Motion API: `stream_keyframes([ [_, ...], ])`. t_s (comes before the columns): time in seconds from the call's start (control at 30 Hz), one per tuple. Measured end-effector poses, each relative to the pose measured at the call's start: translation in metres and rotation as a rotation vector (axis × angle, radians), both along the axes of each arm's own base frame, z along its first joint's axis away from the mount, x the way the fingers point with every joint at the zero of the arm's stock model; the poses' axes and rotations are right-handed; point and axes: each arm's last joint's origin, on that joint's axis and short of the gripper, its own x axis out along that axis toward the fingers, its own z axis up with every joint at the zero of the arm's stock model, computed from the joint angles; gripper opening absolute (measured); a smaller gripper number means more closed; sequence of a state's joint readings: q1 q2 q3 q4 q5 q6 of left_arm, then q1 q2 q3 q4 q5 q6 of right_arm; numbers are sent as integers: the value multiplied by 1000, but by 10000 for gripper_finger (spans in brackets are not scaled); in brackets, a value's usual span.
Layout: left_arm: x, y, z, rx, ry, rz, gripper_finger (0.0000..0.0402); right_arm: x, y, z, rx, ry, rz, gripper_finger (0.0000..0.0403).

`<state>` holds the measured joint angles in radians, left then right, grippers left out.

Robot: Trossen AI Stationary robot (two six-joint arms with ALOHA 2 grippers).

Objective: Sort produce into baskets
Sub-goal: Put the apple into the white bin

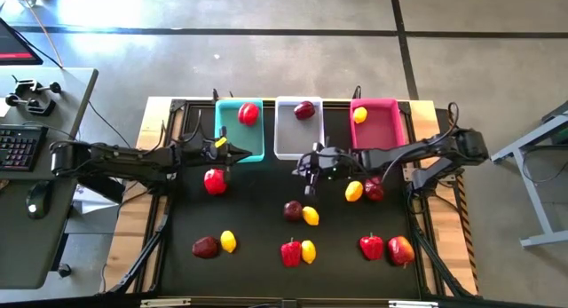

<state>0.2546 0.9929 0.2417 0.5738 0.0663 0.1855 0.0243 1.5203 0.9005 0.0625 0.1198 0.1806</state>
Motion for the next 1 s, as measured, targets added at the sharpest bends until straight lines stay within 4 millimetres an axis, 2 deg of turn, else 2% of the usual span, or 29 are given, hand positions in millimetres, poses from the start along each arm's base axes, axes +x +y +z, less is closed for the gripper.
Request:
stream_keyframes([
  [0.17, 4, 1, 1, -34, -2, -10, 0, 0, -2, -6, 23, 32, -47, 19],
  [0.37, 12, -2, 2, -88, 16, -72, 0, -6, -3, -11, 22, 129, -33, 84],
  [0.5, 15, -5, -2, -78, 37, -94, 0, -10, -15, -16, -42, 197, 15, 131],
  [0.6, 17, -5, -6, -112, 52, -92, 0, -11, -25, -16, -23, 205, -5, 155],
  [0.73, 18, -5, -7, -102, 59, -95, 0, -11, -26, -16, 11, 192, -58, 168],
  [1.0, 18, -5, -8, -99, 61, -95, 0, -11, -17, -15, 19, 174, -206, 170],
])
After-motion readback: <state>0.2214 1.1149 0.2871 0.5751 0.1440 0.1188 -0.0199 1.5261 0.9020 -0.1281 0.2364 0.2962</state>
